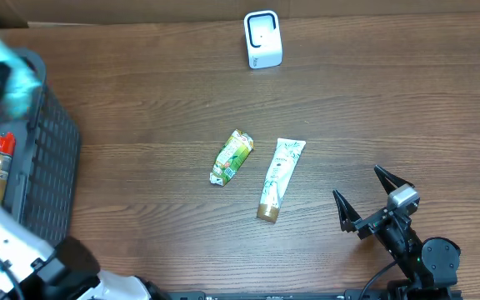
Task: Scan the item barcode
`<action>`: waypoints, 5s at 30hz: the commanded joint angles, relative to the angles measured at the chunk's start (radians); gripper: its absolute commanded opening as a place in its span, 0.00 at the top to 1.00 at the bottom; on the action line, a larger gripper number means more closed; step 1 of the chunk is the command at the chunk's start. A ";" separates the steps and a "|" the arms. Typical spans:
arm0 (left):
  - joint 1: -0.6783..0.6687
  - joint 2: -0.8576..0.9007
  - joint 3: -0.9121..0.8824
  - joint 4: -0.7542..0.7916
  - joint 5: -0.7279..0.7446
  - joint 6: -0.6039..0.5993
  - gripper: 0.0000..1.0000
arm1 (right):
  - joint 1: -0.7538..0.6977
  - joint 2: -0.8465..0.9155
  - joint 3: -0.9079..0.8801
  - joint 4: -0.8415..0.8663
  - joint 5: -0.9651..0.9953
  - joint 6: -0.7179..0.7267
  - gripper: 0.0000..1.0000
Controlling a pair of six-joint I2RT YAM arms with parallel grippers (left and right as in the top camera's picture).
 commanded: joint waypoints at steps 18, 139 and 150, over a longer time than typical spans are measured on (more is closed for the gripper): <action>-0.714 -0.011 -0.613 0.206 -0.774 -0.075 0.93 | 0.006 -0.008 -0.010 0.003 -0.005 0.004 0.00; 0.282 0.171 -0.816 0.824 -0.746 0.732 0.08 | 0.006 -0.008 -0.010 0.003 -0.005 0.004 0.00; 0.282 0.216 -0.816 0.861 -0.745 0.763 0.04 | 0.005 -0.008 -0.010 0.003 -0.005 0.004 0.00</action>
